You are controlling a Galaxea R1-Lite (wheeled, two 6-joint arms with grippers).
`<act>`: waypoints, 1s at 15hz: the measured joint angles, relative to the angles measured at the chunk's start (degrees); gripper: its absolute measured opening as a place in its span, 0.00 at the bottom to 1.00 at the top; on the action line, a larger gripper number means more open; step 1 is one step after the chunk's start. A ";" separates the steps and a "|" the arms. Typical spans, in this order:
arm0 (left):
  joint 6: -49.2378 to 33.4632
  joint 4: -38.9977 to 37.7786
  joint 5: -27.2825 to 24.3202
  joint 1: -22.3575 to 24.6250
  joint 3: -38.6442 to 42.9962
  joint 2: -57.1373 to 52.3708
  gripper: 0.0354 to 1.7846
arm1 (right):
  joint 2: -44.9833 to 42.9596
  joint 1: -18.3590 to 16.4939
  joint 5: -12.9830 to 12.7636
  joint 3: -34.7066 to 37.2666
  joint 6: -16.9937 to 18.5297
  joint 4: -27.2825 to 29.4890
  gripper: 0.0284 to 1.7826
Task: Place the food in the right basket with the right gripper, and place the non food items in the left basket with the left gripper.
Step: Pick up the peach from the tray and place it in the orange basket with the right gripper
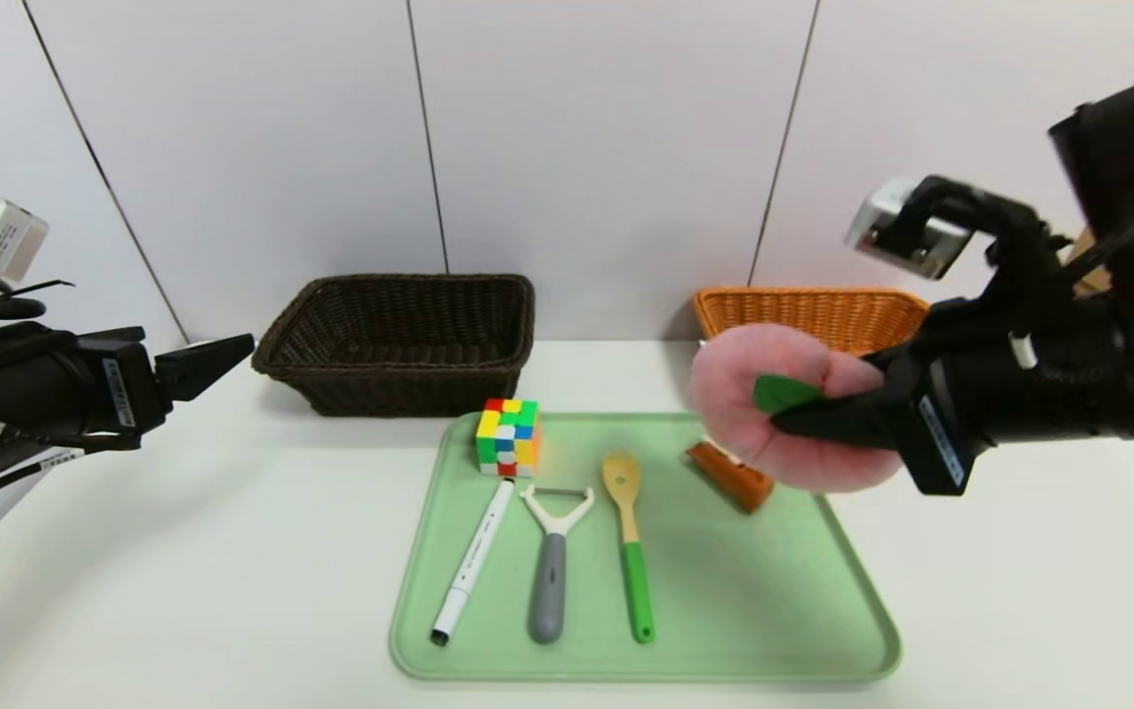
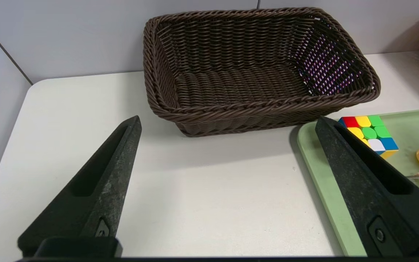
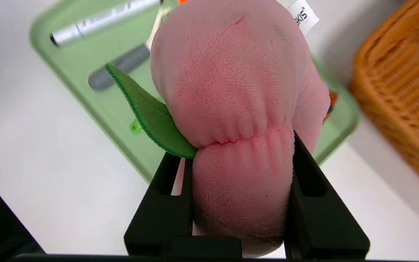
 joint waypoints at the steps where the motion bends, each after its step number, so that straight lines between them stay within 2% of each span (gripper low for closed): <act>1: -0.02 -0.02 0.00 -0.05 0.32 -0.24 0.94 | -0.88 -1.33 -0.02 -1.19 0.85 -0.93 0.35; 3: 0.00 0.01 -0.09 -0.07 0.85 -0.60 0.94 | -1.82 -5.02 0.09 -2.60 2.32 -4.27 0.35; 6: -0.05 0.00 -0.09 -0.09 1.04 -0.93 0.94 | -1.43 -13.36 0.09 -3.86 4.91 -8.18 0.35; 8: -0.13 0.00 0.02 -0.09 1.06 -1.04 0.94 | 0.89 -18.66 -0.69 -4.94 8.24 -8.57 0.35; 9: -0.16 0.01 0.00 -0.09 1.07 -1.05 0.94 | 2.71 -20.70 -2.04 -5.74 10.18 -8.77 0.35; 12: -0.27 0.00 0.02 -0.09 1.07 -1.01 0.94 | 9.48 -24.31 -7.28 -8.41 14.20 -10.28 0.35; 15: -0.29 0.00 0.02 -0.09 1.07 -0.90 0.94 | 16.92 -26.19 -8.90 -10.84 15.74 -15.18 0.35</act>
